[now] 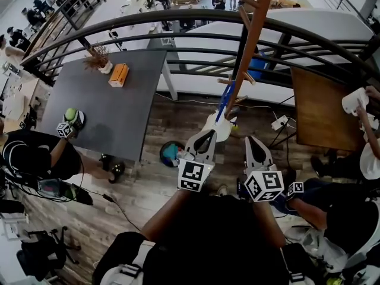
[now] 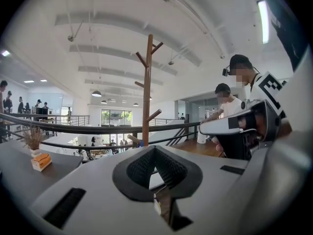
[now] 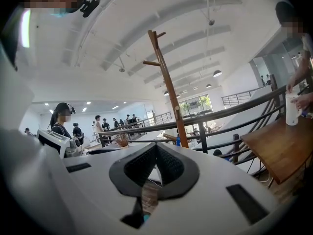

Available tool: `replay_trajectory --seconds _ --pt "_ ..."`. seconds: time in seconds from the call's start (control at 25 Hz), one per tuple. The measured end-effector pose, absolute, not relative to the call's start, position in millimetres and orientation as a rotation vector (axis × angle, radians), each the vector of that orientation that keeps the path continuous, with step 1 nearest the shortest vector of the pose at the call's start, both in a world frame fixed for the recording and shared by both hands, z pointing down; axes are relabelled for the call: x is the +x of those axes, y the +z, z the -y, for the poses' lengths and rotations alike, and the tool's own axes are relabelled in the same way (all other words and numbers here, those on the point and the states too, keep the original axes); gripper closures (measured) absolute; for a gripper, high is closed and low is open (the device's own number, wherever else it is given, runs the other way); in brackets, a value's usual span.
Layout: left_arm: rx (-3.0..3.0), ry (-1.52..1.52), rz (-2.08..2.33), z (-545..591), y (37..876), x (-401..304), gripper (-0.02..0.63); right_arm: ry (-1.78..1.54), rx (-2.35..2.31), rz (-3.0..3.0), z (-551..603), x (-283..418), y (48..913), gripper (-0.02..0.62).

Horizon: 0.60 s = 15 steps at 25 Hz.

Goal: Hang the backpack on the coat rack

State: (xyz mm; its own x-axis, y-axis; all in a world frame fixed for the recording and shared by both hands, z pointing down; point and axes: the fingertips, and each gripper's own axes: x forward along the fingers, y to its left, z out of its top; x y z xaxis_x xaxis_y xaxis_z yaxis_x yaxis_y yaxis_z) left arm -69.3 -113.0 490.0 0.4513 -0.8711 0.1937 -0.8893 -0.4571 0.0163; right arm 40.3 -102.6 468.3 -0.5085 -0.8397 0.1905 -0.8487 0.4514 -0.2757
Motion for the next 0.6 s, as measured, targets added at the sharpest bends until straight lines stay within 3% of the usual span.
replay_trajectory --seconds 0.6 --pt "2.524 0.229 1.728 65.8 469.2 -48.9 0.598 0.555 1.436 2.756 56.3 65.4 456.7 0.583"
